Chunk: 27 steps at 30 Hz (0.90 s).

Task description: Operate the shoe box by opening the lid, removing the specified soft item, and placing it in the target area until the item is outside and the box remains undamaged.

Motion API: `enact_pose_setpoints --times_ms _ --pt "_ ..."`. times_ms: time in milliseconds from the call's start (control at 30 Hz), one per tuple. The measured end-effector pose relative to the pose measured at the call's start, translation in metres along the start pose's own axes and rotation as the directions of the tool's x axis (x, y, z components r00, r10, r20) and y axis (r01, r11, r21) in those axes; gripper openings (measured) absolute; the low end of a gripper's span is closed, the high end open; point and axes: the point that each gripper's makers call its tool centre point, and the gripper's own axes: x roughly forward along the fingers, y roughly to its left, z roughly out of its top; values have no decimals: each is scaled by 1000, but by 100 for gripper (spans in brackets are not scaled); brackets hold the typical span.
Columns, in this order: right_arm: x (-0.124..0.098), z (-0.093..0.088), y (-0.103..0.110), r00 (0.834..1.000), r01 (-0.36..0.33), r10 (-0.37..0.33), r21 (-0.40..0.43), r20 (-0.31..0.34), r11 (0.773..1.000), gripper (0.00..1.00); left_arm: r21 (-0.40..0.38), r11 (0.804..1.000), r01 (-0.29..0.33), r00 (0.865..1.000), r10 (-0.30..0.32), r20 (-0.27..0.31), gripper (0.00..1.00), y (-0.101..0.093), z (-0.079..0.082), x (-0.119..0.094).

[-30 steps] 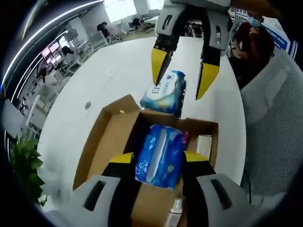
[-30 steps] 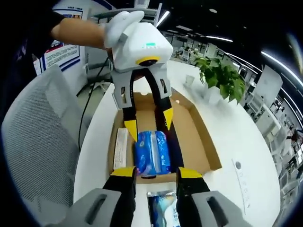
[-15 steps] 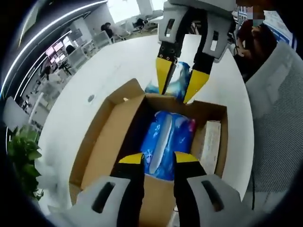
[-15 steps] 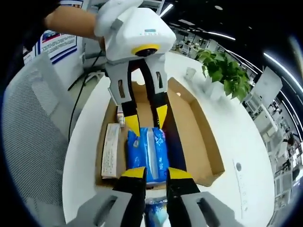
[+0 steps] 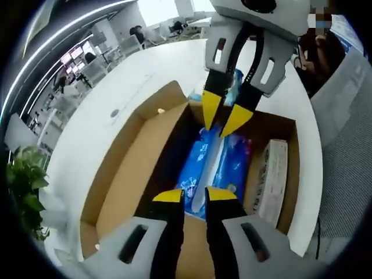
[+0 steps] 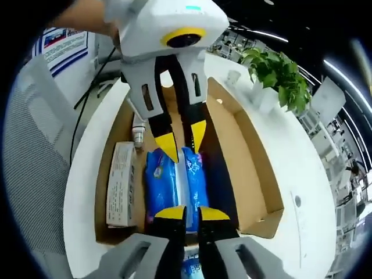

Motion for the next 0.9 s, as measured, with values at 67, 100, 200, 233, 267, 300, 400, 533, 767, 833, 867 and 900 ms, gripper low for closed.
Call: enact_pose_setpoints --times_ms 67,100,200,233,267,300,400,533,767,833,867,900 --pt "4 0 0 1000 6 -6 -7 -5 1000 2 2 1000 4 1000 -4 2 11 0 0 2" --pt "6 0 1 1000 7 -7 -15 -6 1000 2 2 1000 5 1000 -5 3 11 1 -1 3" --pt "13 1 -1 1000 23 -23 -29 -14 999 2 2 1000 12 1000 -12 1 11 1 -3 8" --pt "15 0 -2 999 32 -33 -47 -28 998 2 4 1000 11 1000 -11 0 11 1 -4 9" --pt "17 -1 -3 998 43 -47 -85 -46 995 2 5 1000 11 1000 -11 -3 11 1 -5 12" --pt "19 -2 -2 997 40 -47 -121 -58 992 2 7 1000 9 1000 -9 -10 11 2 -7 14" --pt "24 -4 -2 994 58 -73 -172 -83 983 1 5 1000 13 1000 -13 -24 10 2 -10 19" --pt "26 -5 -3 994 57 -68 -135 -80 989 0 23 1000 15 999 -15 -35 4 0 -14 21" --pt "23 -3 -4 996 64 -68 -81 -49 995 0 -5 1000 17 1000 -17 -22 0 2 -14 20" --pt "22 -2 -3 997 61 -64 -66 -41 996 0 -6 1000 21 1000 -21 -21 0 2 -14 18" --pt "22 -2 -3 997 63 -66 -64 -36 996 0 -7 1000 23 999 -23 -22 0 1 -14 17" --pt "21 -1 -4 997 70 -72 -62 -30 996 0 -8 1000 23 1000 -23 -21 0 1 -14 16"
